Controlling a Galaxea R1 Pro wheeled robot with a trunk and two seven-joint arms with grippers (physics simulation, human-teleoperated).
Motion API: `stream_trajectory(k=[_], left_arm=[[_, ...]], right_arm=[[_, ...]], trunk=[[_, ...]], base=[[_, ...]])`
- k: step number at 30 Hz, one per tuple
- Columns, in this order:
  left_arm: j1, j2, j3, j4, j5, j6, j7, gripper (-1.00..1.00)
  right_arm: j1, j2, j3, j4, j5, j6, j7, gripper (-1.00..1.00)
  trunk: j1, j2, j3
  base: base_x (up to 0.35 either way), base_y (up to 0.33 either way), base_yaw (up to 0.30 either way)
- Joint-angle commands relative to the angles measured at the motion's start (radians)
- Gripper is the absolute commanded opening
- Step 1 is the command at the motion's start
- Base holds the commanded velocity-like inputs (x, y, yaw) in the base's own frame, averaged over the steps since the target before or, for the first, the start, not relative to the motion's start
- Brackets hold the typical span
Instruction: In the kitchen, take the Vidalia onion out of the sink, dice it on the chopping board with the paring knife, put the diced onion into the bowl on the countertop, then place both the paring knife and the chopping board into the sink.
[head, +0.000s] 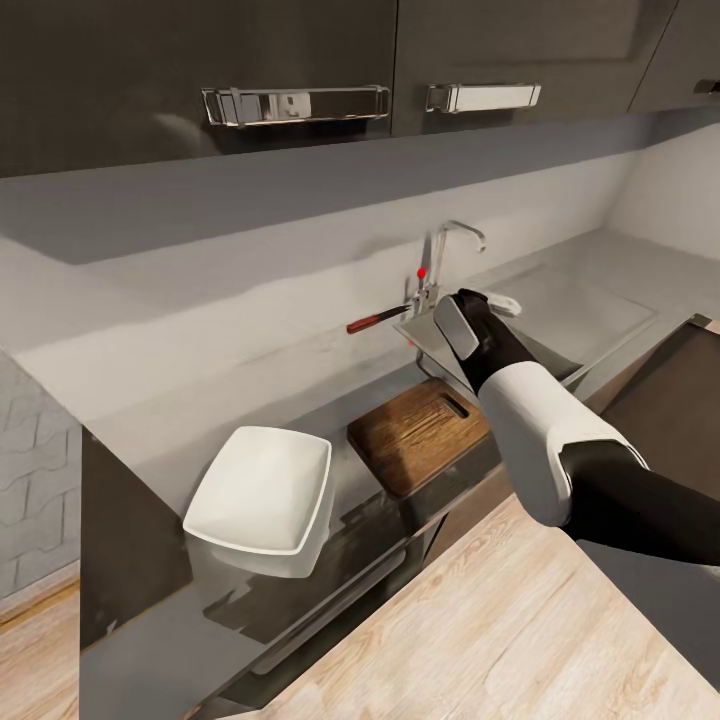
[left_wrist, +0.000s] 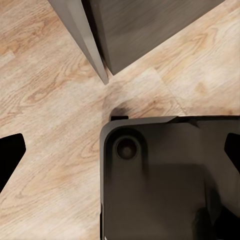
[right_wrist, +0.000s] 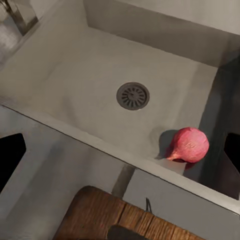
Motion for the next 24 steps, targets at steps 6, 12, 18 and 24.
stream_trajectory(k=[6,12,18,24], left_arm=[[0.0,0.0,0.0,-0.002,0.0,-0.001,0.0,1.0],[0.0,0.0,0.0,-0.002,0.0,-0.001,0.0,1.0],[0.0,-0.001,0.0,-0.002,0.0,-0.001,-0.001,1.0],[0.0,-0.002,0.002,0.014,0.0,0.0,-0.001,1.0]], right_arm=[[0.003,0.0,0.002,0.033,0.057,0.007,0.179,1.0],[0.004,0.0,0.002,0.117,0.276,0.0,0.571,1.0],[0.004,-0.067,0.001,0.188,0.479,-0.137,1.006,1.0],[0.004,-0.094,0.0,0.211,0.496,-0.249,1.057,1.0]], trunk=[[0.001,-0.002,-0.001],[0.001,-0.002,-0.001],[0.001,-0.002,-0.001],[0.001,-0.002,-0.001]], base=[[0.0,0.0,0.0],[0.0,0.0,0.0],[0.0,0.0,0.0],[0.0,0.0,0.0]])
